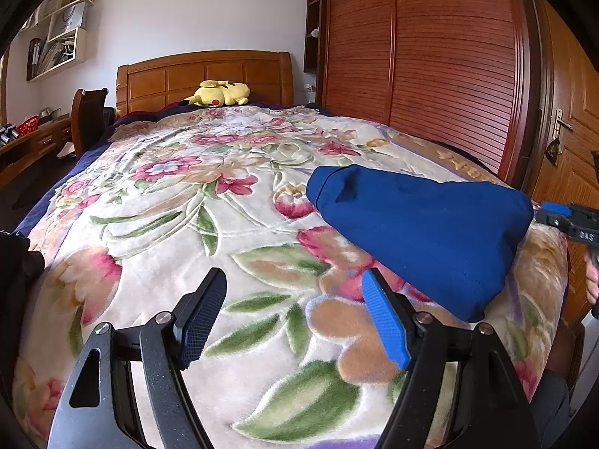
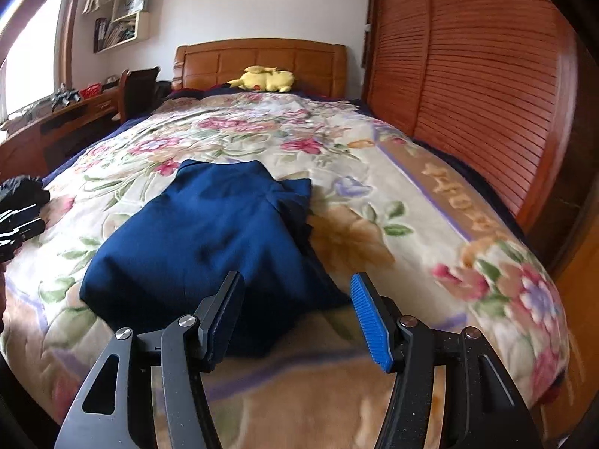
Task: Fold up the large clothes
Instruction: 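Lift the jacket bundle off the quilt with the right gripper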
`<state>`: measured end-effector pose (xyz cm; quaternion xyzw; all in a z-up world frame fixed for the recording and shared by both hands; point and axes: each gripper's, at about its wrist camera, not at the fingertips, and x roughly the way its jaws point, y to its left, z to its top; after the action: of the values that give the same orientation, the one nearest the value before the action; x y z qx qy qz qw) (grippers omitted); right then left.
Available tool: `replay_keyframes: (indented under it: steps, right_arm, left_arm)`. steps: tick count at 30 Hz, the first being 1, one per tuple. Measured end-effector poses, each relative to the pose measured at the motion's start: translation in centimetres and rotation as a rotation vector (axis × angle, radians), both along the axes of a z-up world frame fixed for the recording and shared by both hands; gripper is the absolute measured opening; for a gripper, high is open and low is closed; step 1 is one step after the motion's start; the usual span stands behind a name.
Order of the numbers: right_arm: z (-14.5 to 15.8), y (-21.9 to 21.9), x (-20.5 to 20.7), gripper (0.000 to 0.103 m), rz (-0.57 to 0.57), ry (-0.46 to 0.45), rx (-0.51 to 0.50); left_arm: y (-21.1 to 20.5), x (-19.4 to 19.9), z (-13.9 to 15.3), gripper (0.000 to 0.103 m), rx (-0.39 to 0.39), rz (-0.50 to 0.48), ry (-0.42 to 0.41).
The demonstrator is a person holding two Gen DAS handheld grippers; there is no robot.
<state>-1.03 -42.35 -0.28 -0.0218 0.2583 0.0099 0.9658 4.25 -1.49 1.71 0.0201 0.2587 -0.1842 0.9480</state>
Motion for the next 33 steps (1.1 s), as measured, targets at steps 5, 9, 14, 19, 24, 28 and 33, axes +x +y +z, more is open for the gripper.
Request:
replay_keyframes:
  steps: [5, 9, 14, 19, 24, 28, 33]
  right_arm:
    - [-2.3, -0.3, -0.4, 0.061, 0.010, 0.039, 0.081]
    - [-3.6, 0.4, 1.3, 0.061, 0.055, 0.047, 0.168]
    - [-5.6, 0.7, 3.8, 0.061, 0.049, 0.082, 0.214]
    - [-6.7, -0.4, 5.2, 0.050, 0.105, 0.085, 0.322]
    - [-5.8, -2.2, 5.1, 0.017, 0.193, 0.009, 0.390]
    - [-4.0, -3.4, 5.1, 0.016, 0.159, -0.043, 0.257]
    - [-2.2, -8.6, 5.2, 0.016, 0.059, -0.085, 0.210]
  left_arm:
    - [-0.2, 0.2, -0.1, 0.076, 0.001, -0.002, 0.005]
    - [-0.9, 0.4, -0.5, 0.076, 0.012, 0.004, 0.012]
    - [-1.6, 0.5, -0.7, 0.076, 0.027, 0.013, 0.010]
    - [-2.3, 1.1, -0.7, 0.076, 0.037, 0.021, 0.029]
    - [-3.4, 2.6, -0.4, 0.076, 0.029, 0.016, 0.056]
    - [-4.7, 4.3, -0.1, 0.076, 0.018, 0.002, 0.088]
    - [-7.1, 6.5, 0.9, 0.076, 0.056, -0.025, 0.086]
